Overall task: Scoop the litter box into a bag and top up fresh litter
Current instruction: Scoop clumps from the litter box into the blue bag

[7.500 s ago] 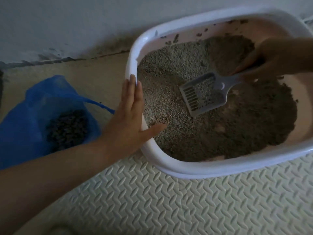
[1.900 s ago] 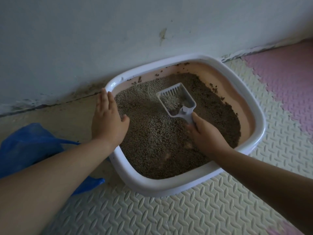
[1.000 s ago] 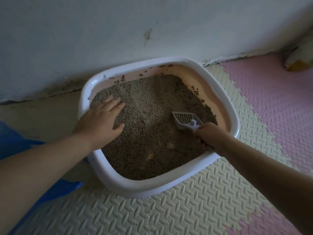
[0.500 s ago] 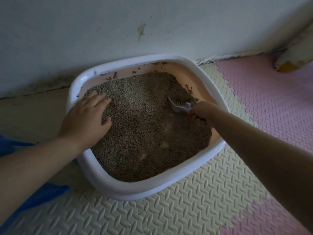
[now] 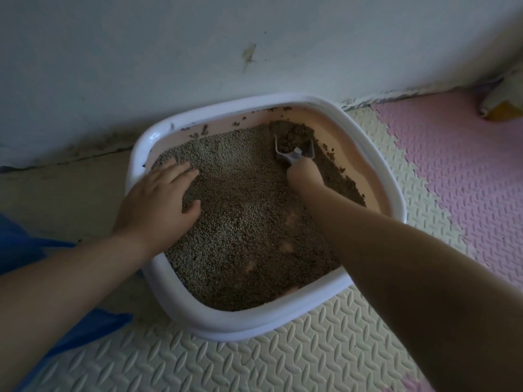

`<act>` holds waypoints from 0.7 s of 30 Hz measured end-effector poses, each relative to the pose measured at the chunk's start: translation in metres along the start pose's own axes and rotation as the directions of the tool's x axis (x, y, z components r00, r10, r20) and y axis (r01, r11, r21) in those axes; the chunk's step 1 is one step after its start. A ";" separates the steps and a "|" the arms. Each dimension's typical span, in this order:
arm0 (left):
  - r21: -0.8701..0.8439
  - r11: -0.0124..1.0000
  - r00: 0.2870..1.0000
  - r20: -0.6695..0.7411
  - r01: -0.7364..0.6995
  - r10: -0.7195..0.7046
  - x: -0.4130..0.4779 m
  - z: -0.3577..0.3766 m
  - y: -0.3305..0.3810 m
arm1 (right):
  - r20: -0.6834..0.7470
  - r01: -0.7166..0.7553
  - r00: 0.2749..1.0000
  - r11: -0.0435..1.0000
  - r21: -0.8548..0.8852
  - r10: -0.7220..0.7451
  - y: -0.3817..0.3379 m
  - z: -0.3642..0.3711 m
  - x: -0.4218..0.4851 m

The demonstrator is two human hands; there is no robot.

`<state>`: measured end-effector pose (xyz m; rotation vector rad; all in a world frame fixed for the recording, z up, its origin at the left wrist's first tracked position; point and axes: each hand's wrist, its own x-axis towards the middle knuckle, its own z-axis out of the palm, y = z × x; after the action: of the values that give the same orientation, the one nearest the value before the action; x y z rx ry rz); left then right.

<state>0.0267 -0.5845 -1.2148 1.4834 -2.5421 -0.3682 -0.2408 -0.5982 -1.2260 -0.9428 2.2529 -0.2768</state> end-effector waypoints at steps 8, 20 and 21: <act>-0.014 1.000 1.000 -0.007 -0.001 0.000 0.001 0.002 -0.002 | -0.150 0.236 0.962 0.971 0.032 -0.229 0.043 0.007 -0.010; -0.027 1.000 1.000 -0.022 -0.001 0.000 -0.001 -0.001 0.000 | -0.070 0.533 0.846 0.832 0.155 -0.529 0.076 -0.018 -0.086; -0.030 1.000 1.000 -0.026 0.000 -0.001 -0.001 -0.001 0.000 | -0.059 0.533 0.846 0.835 0.135 -0.530 0.077 -0.018 -0.090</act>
<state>0.0274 -0.5837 -1.2138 1.4691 -2.5048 -0.3822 -0.2487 -0.4816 -1.2004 -1.4800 1.9080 -0.6912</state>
